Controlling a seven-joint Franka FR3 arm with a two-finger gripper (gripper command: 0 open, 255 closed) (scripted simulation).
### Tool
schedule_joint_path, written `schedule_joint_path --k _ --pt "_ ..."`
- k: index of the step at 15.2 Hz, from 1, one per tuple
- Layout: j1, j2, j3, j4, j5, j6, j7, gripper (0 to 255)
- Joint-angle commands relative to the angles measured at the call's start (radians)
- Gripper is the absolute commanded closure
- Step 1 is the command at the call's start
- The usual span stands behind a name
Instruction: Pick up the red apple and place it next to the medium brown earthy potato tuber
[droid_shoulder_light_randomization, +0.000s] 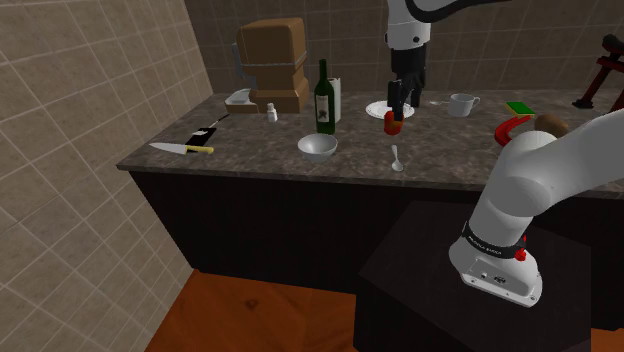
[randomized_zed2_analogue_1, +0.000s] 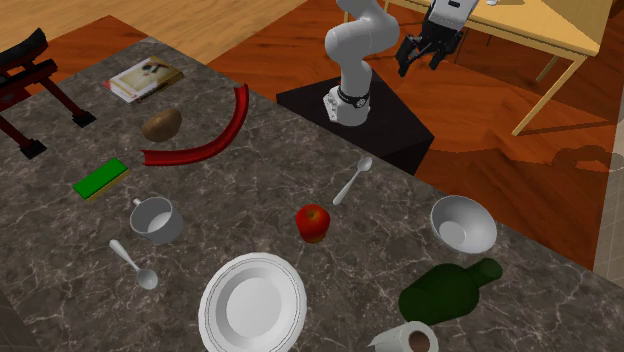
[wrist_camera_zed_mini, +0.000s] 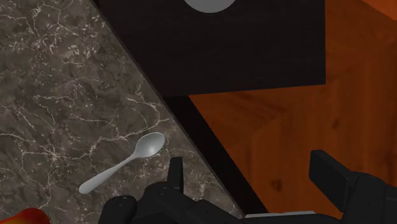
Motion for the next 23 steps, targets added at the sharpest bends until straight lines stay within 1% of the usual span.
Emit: schedule_joint_path --k 1,7,13,18,23 --pt "0.0 0.0 0.0 0.0 0.0 0.0 0.0 0" --pt "-0.025 0.092 -0.127 -0.017 -0.109 0.115 -0.195 0" --pt "-0.041 0.24 -0.247 0.02 -0.188 0.241 -0.381 0" --pt "-0.044 0.398 -0.339 0.09 -0.216 0.345 -0.536 0" --pt "-0.043 0.58 -0.418 0.194 -0.2 0.437 -0.698 0"
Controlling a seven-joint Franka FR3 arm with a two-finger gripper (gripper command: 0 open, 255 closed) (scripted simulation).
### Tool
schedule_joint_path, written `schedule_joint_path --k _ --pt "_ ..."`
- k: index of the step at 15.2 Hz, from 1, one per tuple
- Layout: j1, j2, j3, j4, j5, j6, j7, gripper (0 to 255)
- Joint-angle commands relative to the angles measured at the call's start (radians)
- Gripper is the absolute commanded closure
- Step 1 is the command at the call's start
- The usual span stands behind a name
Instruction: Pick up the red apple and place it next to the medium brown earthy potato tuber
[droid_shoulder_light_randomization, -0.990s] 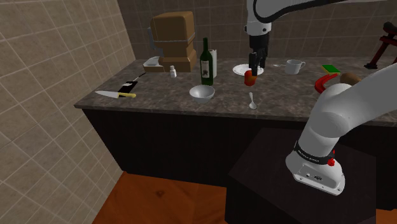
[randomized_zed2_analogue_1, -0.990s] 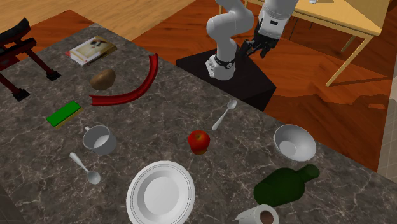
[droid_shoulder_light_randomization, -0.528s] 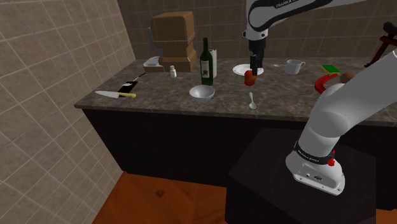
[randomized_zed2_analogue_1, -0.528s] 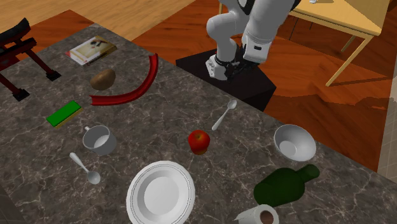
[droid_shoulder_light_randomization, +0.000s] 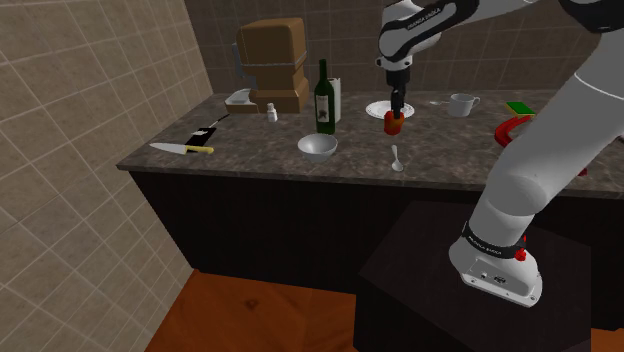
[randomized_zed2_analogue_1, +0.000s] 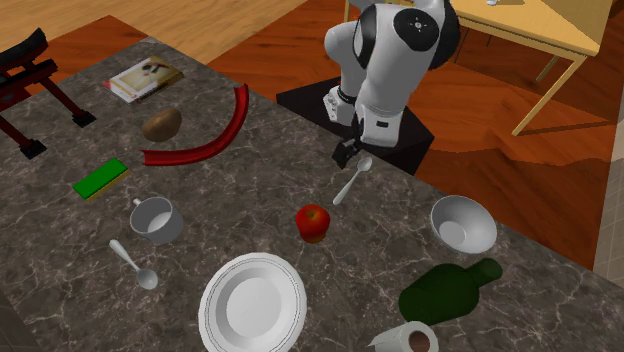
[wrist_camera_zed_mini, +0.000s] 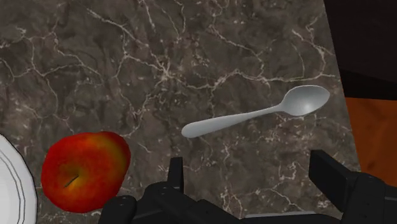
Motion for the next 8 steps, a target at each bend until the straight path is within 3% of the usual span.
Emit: schedule_joint_path --k 1,8 --pt "-0.001 0.084 -0.031 0.061 0.016 0.029 -0.076 0" --pt "-0.034 0.372 -0.083 0.272 0.126 0.109 -0.317 0"
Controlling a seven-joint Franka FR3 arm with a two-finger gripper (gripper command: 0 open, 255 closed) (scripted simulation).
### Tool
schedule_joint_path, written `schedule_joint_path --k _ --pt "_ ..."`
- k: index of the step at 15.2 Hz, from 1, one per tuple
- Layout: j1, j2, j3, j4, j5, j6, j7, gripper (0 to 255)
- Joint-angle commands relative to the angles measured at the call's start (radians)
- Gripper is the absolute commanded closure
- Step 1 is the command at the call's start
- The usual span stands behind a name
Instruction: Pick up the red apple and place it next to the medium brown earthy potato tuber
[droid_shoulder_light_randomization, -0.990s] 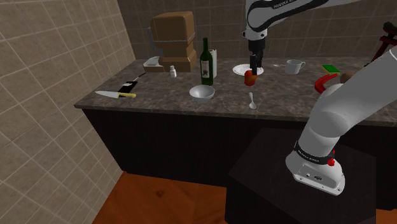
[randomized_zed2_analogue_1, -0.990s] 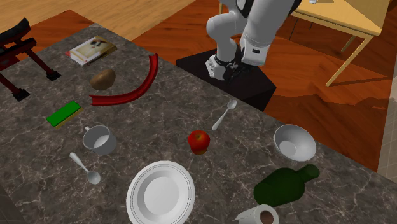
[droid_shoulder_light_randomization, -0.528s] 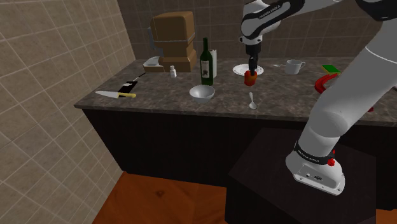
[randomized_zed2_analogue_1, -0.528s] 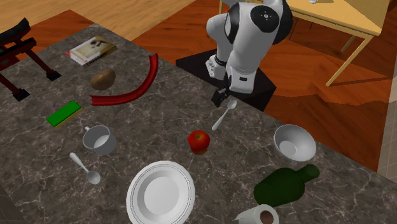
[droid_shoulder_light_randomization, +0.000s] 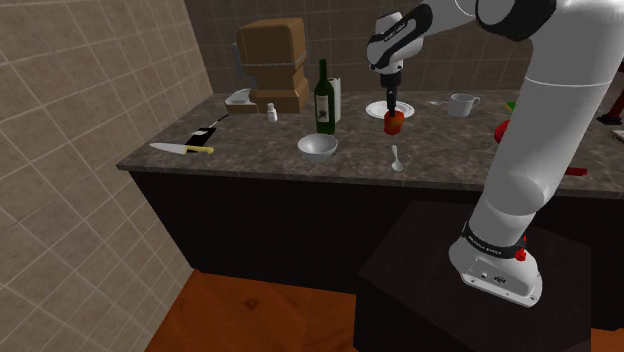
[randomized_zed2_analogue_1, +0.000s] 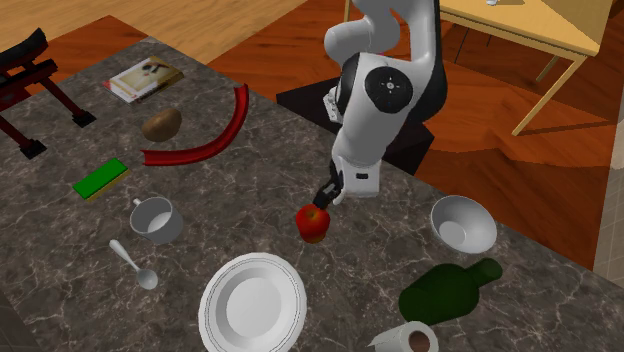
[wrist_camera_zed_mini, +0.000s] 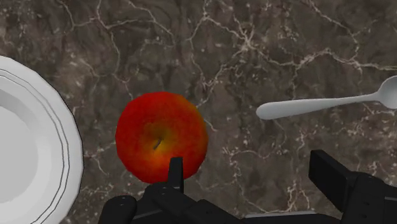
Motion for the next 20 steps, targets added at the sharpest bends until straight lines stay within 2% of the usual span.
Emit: schedule_joint_path --k 1,5,12,20 --pt "-0.016 0.094 -0.003 0.076 0.042 0.015 -0.071 0" --pt "-0.06 0.234 0.009 0.208 0.101 0.022 -0.172 0" --pt "-0.075 0.275 0.014 0.157 0.118 0.112 -0.184 0" --pt "-0.075 0.275 0.014 0.157 0.118 0.112 -0.184 0"
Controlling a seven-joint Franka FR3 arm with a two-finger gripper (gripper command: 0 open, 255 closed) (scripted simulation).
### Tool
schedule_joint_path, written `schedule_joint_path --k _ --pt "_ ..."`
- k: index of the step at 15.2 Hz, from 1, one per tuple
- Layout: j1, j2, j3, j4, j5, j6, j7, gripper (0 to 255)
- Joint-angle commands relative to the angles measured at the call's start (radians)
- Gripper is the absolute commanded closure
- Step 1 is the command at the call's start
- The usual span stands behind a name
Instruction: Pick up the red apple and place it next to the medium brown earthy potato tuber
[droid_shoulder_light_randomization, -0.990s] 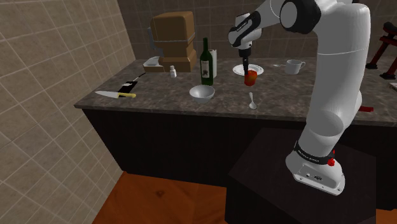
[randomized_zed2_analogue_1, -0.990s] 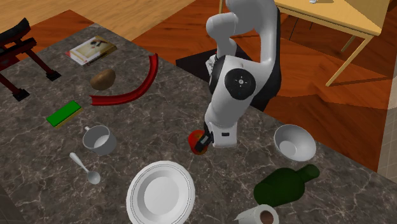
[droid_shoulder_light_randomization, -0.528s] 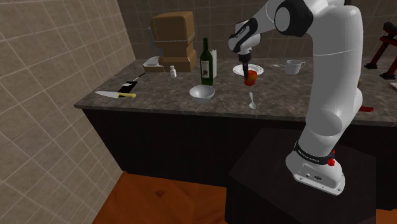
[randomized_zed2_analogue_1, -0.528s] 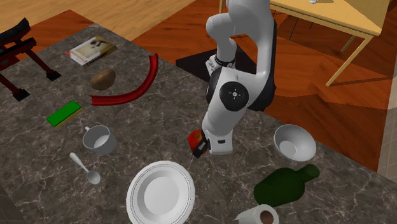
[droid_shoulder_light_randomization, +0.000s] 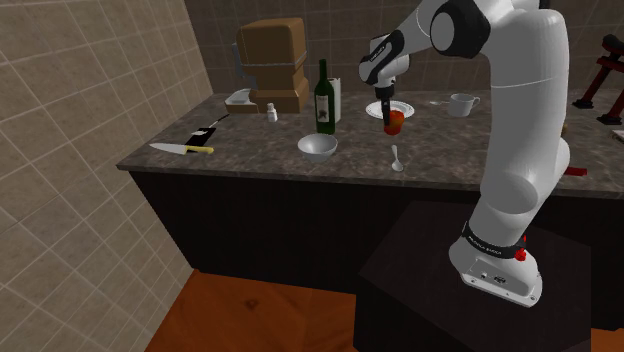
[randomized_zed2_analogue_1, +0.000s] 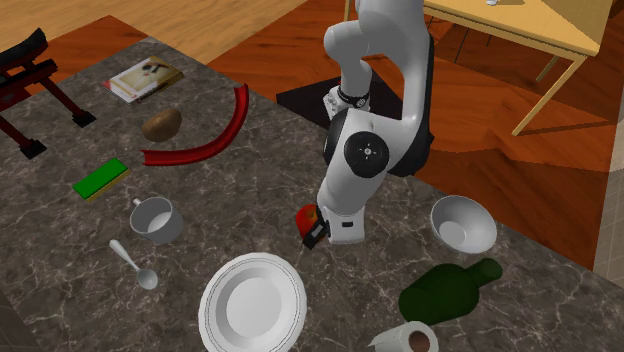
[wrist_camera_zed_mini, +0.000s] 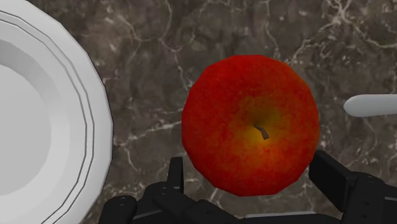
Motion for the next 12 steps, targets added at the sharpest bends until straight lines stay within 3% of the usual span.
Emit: schedule_joint_path --k 1,12 --pt "0.0 0.0 0.0 0.0 0.0 0.0 0.0 255" --pt "0.002 -0.014 -0.003 0.01 -0.006 -0.023 0.001 255"
